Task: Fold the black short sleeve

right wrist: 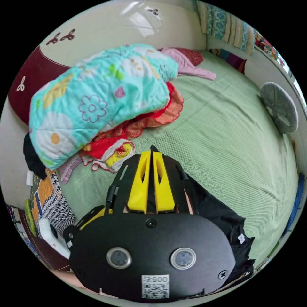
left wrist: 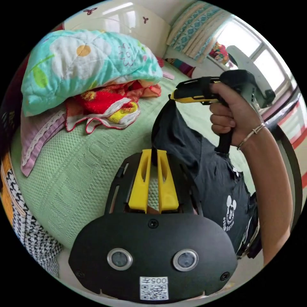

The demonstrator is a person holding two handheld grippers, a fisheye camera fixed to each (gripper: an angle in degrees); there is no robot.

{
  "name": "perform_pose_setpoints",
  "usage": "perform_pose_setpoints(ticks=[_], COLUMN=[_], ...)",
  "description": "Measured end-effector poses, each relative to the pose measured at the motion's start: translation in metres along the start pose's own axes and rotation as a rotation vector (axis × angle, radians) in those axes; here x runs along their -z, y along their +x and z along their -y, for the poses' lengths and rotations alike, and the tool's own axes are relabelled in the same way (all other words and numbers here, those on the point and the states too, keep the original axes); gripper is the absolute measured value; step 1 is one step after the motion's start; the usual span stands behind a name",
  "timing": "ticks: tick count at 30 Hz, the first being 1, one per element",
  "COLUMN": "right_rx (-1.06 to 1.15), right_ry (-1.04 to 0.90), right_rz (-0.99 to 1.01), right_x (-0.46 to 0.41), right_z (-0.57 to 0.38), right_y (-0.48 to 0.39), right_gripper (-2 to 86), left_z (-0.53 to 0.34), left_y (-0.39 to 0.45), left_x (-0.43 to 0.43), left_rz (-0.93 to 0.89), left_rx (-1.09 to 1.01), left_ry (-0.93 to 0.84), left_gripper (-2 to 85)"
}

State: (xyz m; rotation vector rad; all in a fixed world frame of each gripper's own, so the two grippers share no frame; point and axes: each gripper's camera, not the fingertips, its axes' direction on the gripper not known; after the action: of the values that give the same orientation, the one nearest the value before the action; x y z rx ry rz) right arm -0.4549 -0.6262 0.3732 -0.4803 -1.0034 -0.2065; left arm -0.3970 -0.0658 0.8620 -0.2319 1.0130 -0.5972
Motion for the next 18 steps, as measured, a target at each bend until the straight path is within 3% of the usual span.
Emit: perform_pose_setpoints(ticks=[4, 10, 13, 16, 18], right_rx=[-0.036, -0.202, -0.312, -0.375, -0.390], right_ry=[0.099, 0.108, 0.022, -0.107, -0.063], right_rz=[-0.053, -0.161, -0.202, -0.208, -0.270], right_x=[0.052, 0.067, 0.045, 0.024, 0.030], right_z=[-0.042, -0.144, -0.183, -0.202, -0.204], right_y=[0.039, 0.118, 0.159, 0.189, 0.194], right_gripper=[-1.4, -1.5, -1.5, -1.3, -0.8], left_z=[0.001, -0.008, -0.004, 0.003, 0.008], left_y=[0.031, 0.073, 0.073, 0.068, 0.064], left_x=[0.017, 0.015, 0.011, 0.002, -0.006], left_rz=[-0.137, -0.063, -0.163, -0.154, -0.146], left_rx=[-0.286, -0.543, -0.543, -0.464, -0.406], left_ry=[0.040, 0.016, 0.027, 0.014, -0.002], left_gripper=[5.5, 5.8, 5.5, 5.1, 5.1])
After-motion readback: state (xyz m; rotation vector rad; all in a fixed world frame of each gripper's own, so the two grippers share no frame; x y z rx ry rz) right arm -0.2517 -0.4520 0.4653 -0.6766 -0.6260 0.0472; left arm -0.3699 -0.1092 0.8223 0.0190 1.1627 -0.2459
